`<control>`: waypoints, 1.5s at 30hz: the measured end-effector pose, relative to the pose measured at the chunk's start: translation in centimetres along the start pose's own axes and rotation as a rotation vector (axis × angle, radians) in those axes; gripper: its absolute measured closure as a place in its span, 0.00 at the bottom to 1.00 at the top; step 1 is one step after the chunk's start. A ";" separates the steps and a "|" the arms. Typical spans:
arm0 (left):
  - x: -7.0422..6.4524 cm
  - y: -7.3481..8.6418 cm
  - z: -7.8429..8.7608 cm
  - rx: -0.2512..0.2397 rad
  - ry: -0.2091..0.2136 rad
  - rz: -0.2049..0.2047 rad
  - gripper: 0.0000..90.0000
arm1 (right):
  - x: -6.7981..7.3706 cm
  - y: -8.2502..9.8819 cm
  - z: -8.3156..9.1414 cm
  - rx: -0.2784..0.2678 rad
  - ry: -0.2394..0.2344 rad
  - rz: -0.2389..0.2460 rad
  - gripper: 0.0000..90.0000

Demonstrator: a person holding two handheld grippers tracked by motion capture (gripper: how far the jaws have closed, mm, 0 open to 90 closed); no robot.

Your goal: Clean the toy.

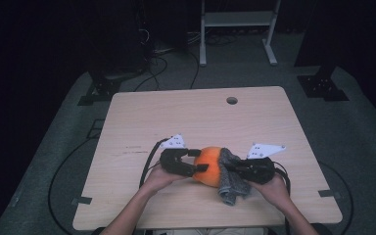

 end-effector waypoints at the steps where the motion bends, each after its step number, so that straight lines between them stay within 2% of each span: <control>1: 0.1 0.1 -0.1 0.001 0.003 0.010 0.31 | -0.2 0.1 0.2 -0.002 0.002 -0.012 0.91; 3: 0.3 0.3 -0.3 -0.002 0.020 0.022 0.33 | -0.4 0.2 0.3 0.001 0.007 -0.016 0.91; 7: -0.1 0.3 -0.2 -0.014 -0.007 0.006 0.58 | -0.6 0.3 0.5 0.007 0.024 -0.018 0.91; 9: -0.4 0.0 -0.1 -0.021 -0.018 0.016 0.63 | -0.3 0.1 0.7 0.001 0.036 -0.012 0.91; 11: -0.5 -0.3 0.0 -0.030 -0.015 0.035 0.65 | 0.3 -0.4 1.1 -0.022 0.027 -0.001 0.91; 13: -0.6 -0.4 -0.2 -0.025 -0.011 0.040 0.65 | 1.2 -0.9 1.0 -0.024 0.022 0.029 0.91; 16: -0.7 -0.2 -0.1 -0.019 -0.007 -0.004 0.63 | 1.6 -0.7 0.4 0.004 0.034 0.054 0.91; 17: -0.6 -0.2 -0.1 -0.024 -0.007 -0.001 0.57 | 1.3 -0.4 0.4 0.006 0.034 0.042 0.91; 18: -0.6 -0.1 -0.1 -0.026 -0.009 0.011 0.47 | 1.0 -0.2 0.5 0.010 0.039 0.033 0.91; 20: -0.3 0.0 -0.3 0.008 -0.019 0.020 0.33 | 0.5 0.1 0.7 0.016 0.055 0.027 0.91; 22: 0.0 0.3 -0.8 0.024 0.010 0.057 0.28 | 0.1 0.3 1.0 0.015 0.058 0.014 0.91; 23: 0.0 0.4 -1.2 0.035 0.028 0.074 0.28 | 0.1 0.3 1.0 0.017 0.063 0.011 0.91; 24: -0.1 0.4 -1.3 0.033 0.030 0.062 0.33 | 0.0 0.4 1.1 0.020 0.064 0.009 0.91; 26: -0.4 0.2 -1.0 0.011 0.007 0.014 0.47 | 0.1 0.4 1.2 0.022 0.068 0.010 0.91; 27: -0.5 0.1 -0.8 0.007 -0.001 0.007 0.54 | 0.1 0.3 1.4 0.018 0.073 0.011 0.91; 29: -0.6 0.0 -0.6 0.000 -0.014 0.016 0.59 | 0.5 0.1 1.9 0.012 0.080 0.021 0.91; 33: -0.3 -0.1 -0.3 -0.005 -0.016 0.053 0.61 | 1.6 -0.3 3.4 -0.032 0.084 0.043 0.91; 35: -0.2 -0.2 -0.4 -0.004 -0.011 0.073 0.62 | 2.2 -0.6 3.7 -0.061 0.059 0.042 0.91; 38: -0.6 -0.8 -0.7 -0.011 -0.011 0.075 0.62 | 2.9 -1.0 2.5 -0.048 0.029 0.066 0.91; 39: -0.7 -0.9 -0.7 -0.010 -0.014 0.070 0.62 | 3.1 -1.2 1.5 -0.034 0.011 0.070 0.91; 42: -0.9 -1.1 -0.8 -0.002 -0.036 0.051 0.63 | 3.0 -1.2 -0.3 0.001 0.023 0.093 0.91; 43: -0.7 -0.8 -0.8 0.000 -0.026 0.062 0.63 | 2.9 -1.0 -0.6 0.003 0.026 0.090 0.91; 45: -0.5 -0.5 -0.7 -0.002 -0.018 0.076 0.63 | 2.8 -0.5 -0.5 0.021 0.049 0.116 0.91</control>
Point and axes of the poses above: each handheld gripper's, and its own axes: z roughly backward along the jaws, y roughly out of its underside, x roughly to its left, the point moved 1 cm from there along -z, roughly forward along the jaws, and after that the axes turned 11 degrees about -y, right-handed, at the moved point
